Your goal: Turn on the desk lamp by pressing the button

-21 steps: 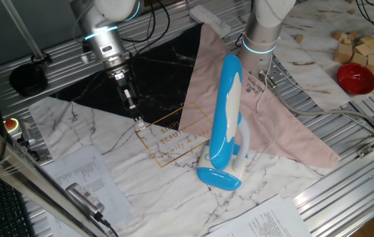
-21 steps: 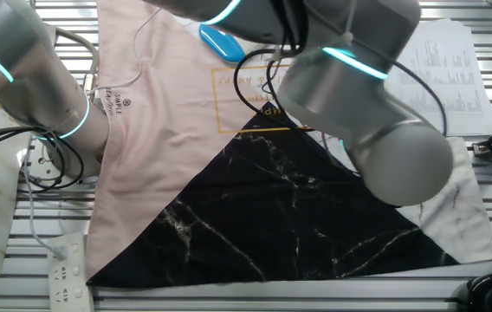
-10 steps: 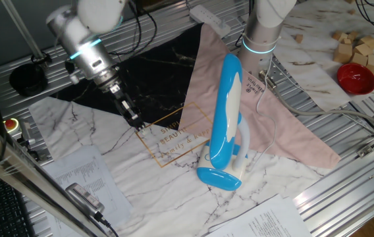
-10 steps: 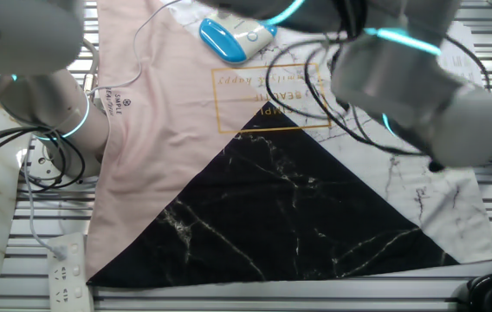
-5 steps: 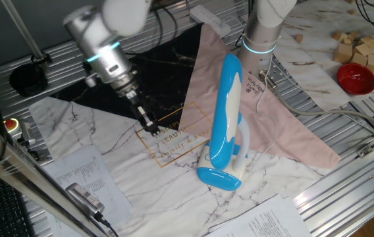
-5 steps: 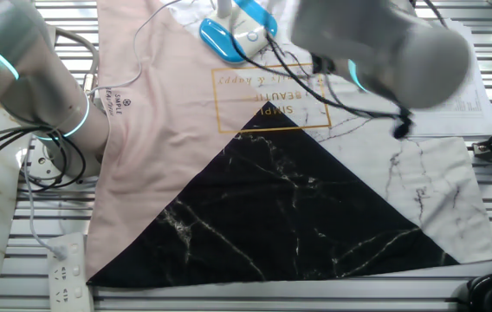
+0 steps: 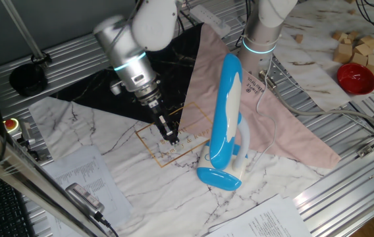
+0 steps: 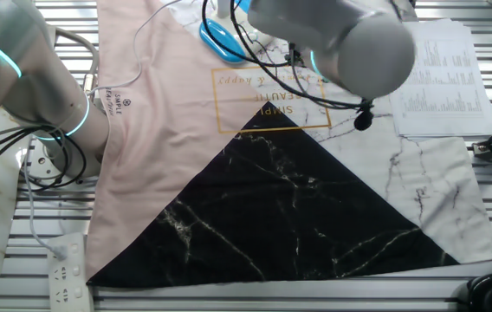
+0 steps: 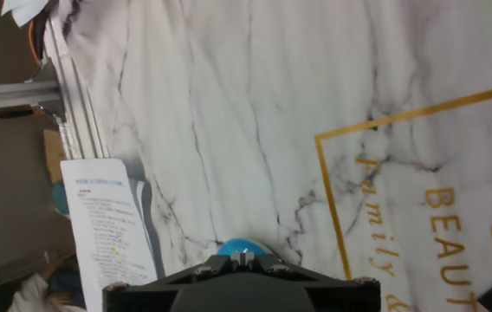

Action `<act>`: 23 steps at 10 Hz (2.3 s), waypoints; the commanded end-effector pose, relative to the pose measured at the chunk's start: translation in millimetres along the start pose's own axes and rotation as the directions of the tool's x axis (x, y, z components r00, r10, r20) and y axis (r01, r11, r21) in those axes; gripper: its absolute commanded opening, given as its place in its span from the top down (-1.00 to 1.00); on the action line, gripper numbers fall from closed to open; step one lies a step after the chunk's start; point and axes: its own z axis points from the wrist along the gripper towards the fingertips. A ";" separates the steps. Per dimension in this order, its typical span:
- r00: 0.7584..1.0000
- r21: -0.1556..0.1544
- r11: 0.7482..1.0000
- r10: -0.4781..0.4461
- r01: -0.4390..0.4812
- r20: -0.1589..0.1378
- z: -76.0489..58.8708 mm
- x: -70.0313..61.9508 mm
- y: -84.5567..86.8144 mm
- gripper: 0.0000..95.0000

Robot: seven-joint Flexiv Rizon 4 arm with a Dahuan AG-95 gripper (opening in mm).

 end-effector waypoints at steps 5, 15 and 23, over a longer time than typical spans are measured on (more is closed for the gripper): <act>1.000 0.064 0.998 -0.014 0.013 0.018 -3.3 -9.7 1.2 1.00; 0.995 0.113 0.989 -0.097 0.100 -0.036 -22.8 -16.5 -1.2 1.00; 0.988 -0.107 0.988 -0.121 0.111 -0.095 47.8 -0.4 -14.6 1.00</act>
